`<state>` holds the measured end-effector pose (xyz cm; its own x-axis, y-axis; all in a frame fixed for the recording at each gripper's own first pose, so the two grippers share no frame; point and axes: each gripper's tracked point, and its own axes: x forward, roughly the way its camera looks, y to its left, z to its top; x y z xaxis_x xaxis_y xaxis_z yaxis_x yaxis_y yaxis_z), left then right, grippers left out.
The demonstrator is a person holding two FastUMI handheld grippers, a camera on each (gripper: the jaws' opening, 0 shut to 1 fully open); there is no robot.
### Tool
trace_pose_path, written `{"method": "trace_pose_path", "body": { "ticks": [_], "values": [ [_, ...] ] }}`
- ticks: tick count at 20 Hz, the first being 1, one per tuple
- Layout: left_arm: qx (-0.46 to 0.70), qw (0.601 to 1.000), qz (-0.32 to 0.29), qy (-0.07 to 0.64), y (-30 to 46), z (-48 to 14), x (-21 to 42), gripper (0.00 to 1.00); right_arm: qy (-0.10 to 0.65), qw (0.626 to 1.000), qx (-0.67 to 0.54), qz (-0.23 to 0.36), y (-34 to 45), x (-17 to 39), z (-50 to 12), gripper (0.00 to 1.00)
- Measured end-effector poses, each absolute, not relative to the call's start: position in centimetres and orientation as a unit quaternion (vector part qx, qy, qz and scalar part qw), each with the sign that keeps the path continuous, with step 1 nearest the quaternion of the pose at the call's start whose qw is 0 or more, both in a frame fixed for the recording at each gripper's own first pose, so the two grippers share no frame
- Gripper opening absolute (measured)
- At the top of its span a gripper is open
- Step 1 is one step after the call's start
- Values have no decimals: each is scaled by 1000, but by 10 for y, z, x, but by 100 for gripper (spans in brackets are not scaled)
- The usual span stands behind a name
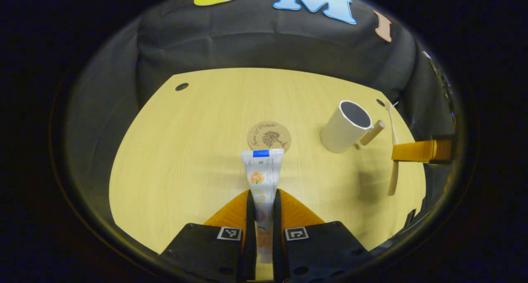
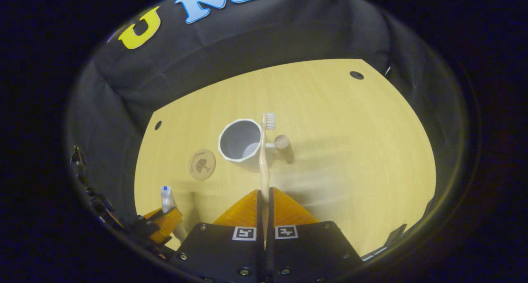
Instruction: Put the toothbrush and toothpaste on the desktop into the cup, then pick up the cup and place it on the coaster on the desktop.
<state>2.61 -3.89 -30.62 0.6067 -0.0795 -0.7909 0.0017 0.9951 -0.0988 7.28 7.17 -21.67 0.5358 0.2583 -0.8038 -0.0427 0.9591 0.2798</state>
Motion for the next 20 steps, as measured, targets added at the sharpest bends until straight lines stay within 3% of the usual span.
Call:
{"method": "trace_pose_path", "body": {
  "ticks": [13,20],
  "values": [
    [-56,893,2,447,-15,-301,22,24,392,897,181,94,108,174,-175,2],
    [-57,890,9,452,-12,-299,15,24,377,906,178,76,114,199,-194,2]
  ]
}}
